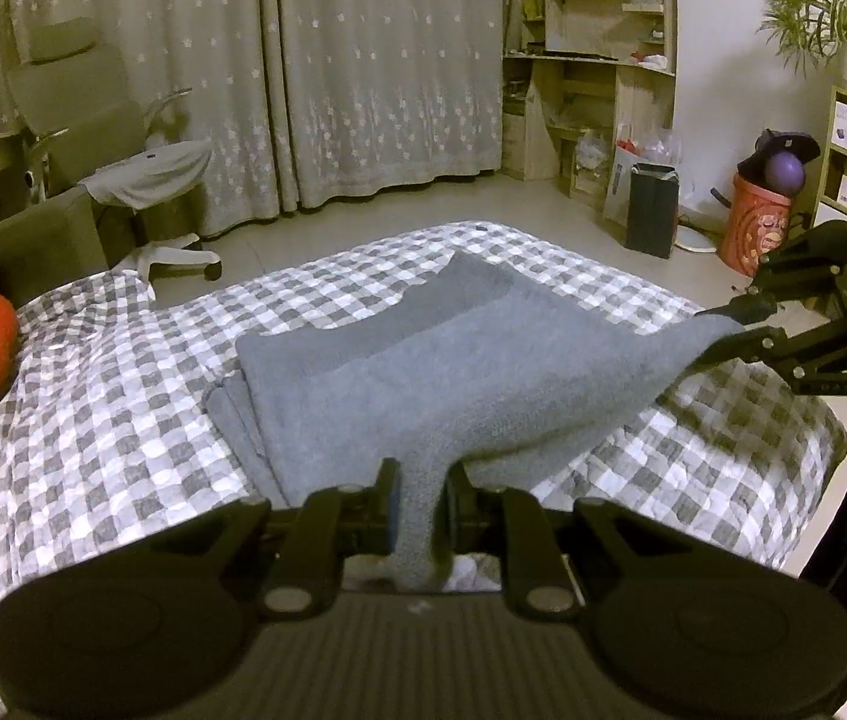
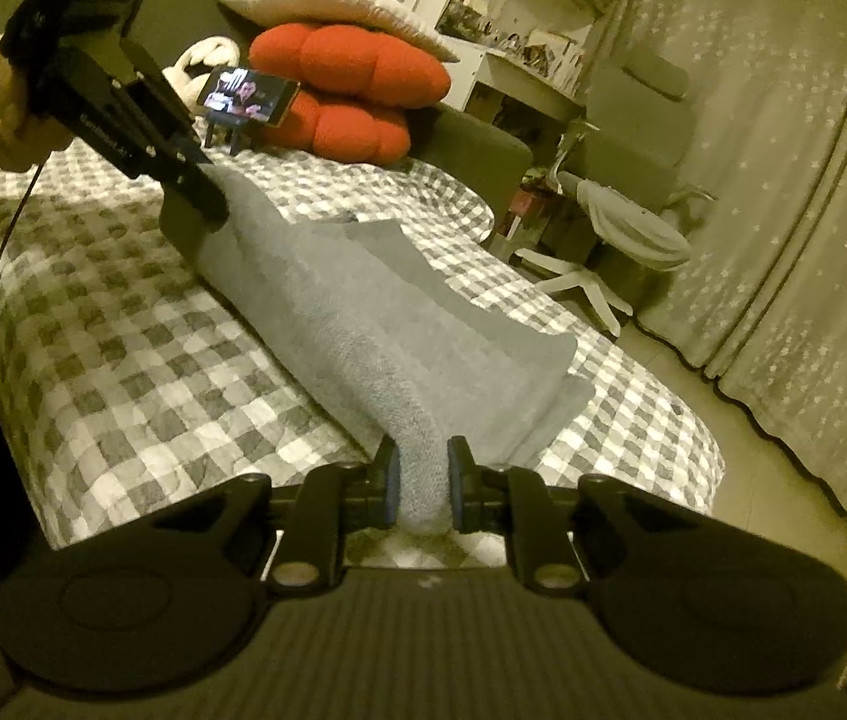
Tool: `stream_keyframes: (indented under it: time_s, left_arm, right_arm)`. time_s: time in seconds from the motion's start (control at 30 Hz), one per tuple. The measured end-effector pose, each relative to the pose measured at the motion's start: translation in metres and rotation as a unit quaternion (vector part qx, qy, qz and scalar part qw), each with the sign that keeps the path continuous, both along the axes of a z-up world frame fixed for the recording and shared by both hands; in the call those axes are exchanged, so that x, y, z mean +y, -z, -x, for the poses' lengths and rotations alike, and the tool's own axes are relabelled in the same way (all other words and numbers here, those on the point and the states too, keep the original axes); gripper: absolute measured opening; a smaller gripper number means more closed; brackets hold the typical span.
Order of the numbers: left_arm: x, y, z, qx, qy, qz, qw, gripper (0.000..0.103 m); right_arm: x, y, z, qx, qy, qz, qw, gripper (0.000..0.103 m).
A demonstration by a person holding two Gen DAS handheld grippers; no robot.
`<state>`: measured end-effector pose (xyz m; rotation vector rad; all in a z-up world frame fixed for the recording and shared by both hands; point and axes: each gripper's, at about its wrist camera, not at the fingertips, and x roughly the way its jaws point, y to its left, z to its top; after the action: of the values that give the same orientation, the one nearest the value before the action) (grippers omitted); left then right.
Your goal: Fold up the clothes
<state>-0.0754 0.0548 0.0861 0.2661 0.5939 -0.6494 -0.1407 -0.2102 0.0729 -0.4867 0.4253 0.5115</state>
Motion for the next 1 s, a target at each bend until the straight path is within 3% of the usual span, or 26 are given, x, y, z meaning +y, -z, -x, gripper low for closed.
stream_keyframes:
  time_s: [0.17, 0.57, 0.73, 1.0]
  left_arm:
    - [0.007, -0.012, 0.005, -0.014, 0.002, 0.018, 0.9997, 0.015]
    - [0.014, -0.03, 0.033, -0.065, 0.07, 0.031, 0.9949, 0.014]
    - [0.003, -0.016, 0.025, -0.046, 0.072, 0.003, 0.9963, 0.014]
    - [0.014, -0.016, 0.02, -0.026, 0.06, 0.035, 0.9972, 0.014]
  right_arm:
    - [-0.011, -0.013, 0.005, -0.002, -0.01, -0.051, 0.999, 0.014]
    - [-0.028, -0.028, 0.022, -0.012, -0.025, -0.093, 0.995, 0.013]
    - [-0.027, -0.021, 0.016, 0.003, -0.016, -0.079, 0.997, 0.013]
    - [-0.027, -0.025, 0.01, 0.001, -0.018, -0.089, 0.996, 0.013]
